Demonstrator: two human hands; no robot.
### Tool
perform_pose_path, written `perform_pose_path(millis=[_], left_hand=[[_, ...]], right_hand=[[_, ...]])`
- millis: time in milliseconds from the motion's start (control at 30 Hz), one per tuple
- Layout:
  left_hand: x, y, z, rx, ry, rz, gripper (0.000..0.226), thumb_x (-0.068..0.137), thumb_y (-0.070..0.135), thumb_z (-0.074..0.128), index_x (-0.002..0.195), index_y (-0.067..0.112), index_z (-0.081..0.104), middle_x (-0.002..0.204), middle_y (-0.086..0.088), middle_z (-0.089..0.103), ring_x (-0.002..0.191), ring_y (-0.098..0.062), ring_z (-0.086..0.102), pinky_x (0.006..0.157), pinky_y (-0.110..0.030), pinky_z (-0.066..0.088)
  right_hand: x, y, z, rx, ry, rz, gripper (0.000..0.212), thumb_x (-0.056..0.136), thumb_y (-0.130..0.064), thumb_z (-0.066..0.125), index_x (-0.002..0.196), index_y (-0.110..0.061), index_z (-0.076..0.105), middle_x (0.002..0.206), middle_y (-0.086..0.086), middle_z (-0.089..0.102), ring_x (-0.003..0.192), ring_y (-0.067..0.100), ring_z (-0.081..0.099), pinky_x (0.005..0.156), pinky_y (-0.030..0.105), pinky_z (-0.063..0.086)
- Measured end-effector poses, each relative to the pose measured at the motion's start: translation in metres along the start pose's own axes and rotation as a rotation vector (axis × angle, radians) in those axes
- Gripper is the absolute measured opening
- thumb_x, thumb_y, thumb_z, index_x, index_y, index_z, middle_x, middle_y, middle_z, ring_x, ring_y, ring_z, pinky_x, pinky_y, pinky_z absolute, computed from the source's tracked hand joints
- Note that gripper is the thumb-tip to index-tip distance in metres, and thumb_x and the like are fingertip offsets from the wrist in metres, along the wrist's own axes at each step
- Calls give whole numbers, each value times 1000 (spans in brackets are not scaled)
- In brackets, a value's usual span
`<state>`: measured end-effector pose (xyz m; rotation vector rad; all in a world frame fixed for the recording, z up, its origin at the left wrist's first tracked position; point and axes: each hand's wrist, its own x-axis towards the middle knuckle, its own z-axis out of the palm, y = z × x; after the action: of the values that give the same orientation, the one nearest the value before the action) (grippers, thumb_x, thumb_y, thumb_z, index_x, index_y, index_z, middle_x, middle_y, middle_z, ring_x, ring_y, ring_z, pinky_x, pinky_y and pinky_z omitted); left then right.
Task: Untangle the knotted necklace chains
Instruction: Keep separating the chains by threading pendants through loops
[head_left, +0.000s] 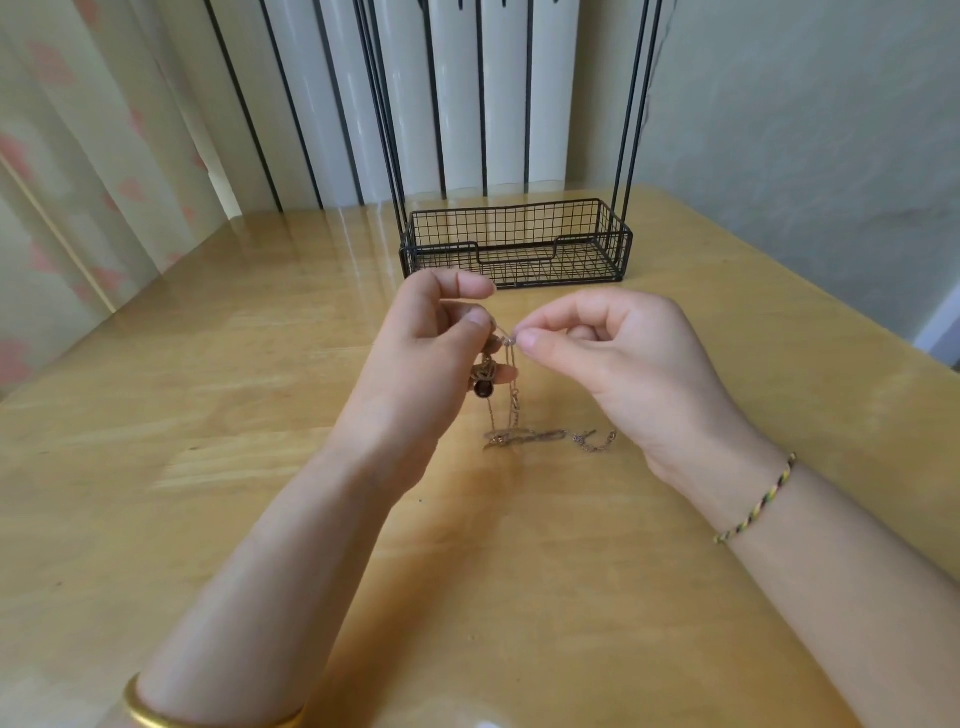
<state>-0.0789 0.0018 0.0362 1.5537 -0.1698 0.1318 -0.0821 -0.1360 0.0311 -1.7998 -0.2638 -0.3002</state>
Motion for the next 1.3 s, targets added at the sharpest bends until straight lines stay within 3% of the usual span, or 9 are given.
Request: perform_pose_path(millis=[167, 333, 467, 667, 900, 1000, 1067, 1167, 1300], left_hand=[[2, 2, -2, -102, 72, -11, 18, 98, -2, 41, 101, 12, 51, 81, -4, 51, 51, -4, 60, 81, -44, 52], [3, 0, -3, -120, 95, 4, 19, 98, -3, 42, 100, 14, 52, 86, -5, 50, 67, -7, 57, 63, -23, 51], [4, -1, -3, -204, 121, -44, 16, 98, -2, 43, 102, 11, 50, 85, -7, 52, 69, -11, 60, 60, -21, 50], [4, -2, -1, -130, 155, -88, 19, 96, -1, 43, 100, 13, 54, 74, -3, 53, 62, -11, 51, 57, -23, 43], [4, -4, -2, 42, 166, -62, 18, 97, 2, 45, 100, 16, 56, 77, 0, 53, 60, -9, 50, 63, -26, 46], [4, -4, -3, 60, 169, -50, 18, 97, 2, 45, 100, 16, 55, 77, -2, 53, 59, -10, 49, 62, -25, 46], [4, -3, -3, 28, 147, -57, 17, 97, 1, 46, 102, 14, 56, 72, -4, 56, 57, -10, 50, 60, -24, 45], [2, -2, -2, -38, 103, -68, 16, 96, 0, 47, 105, 12, 55, 63, -1, 57, 53, -9, 50, 56, -21, 44], [2, -3, -2, -32, 103, -39, 16, 96, 1, 48, 106, 11, 55, 70, -4, 53, 50, -6, 50, 52, -19, 43]], right_hand=[[1, 3, -1, -16, 14, -7, 5, 80, -12, 71, 78, -17, 72, 44, -13, 26, 42, 4, 28, 44, 15, 25], [0, 3, 0, 2, 5, -11, 4, 81, -12, 70, 78, -14, 71, 44, -12, 25, 41, 6, 22, 42, 19, 20], [0, 4, 2, 24, -17, 7, 4, 82, -11, 69, 82, -14, 70, 40, -12, 24, 41, 7, 22, 47, 25, 20], [0, 6, 2, -89, -28, -40, 3, 86, -14, 65, 85, -13, 67, 36, -10, 29, 35, 6, 26, 39, 17, 22], [5, 13, 2, -368, 38, -117, 11, 89, -22, 59, 80, -21, 62, 40, -11, 41, 41, 10, 35, 49, 28, 29], [4, 11, 1, -414, 1, -46, 9, 88, -22, 58, 83, -26, 65, 50, -15, 54, 50, 6, 50, 57, 31, 43], [3, 8, 0, -350, -20, 20, 7, 84, -24, 61, 81, -26, 66, 59, -7, 61, 57, 12, 56, 65, 35, 48], [1, 3, 0, -245, -49, 59, 6, 84, -24, 63, 80, -23, 67, 54, -5, 57, 48, 12, 46, 56, 31, 39], [0, 2, 4, -234, -93, 73, 14, 83, -14, 58, 76, -22, 67, 43, -10, 47, 38, 5, 37, 47, 24, 30]])
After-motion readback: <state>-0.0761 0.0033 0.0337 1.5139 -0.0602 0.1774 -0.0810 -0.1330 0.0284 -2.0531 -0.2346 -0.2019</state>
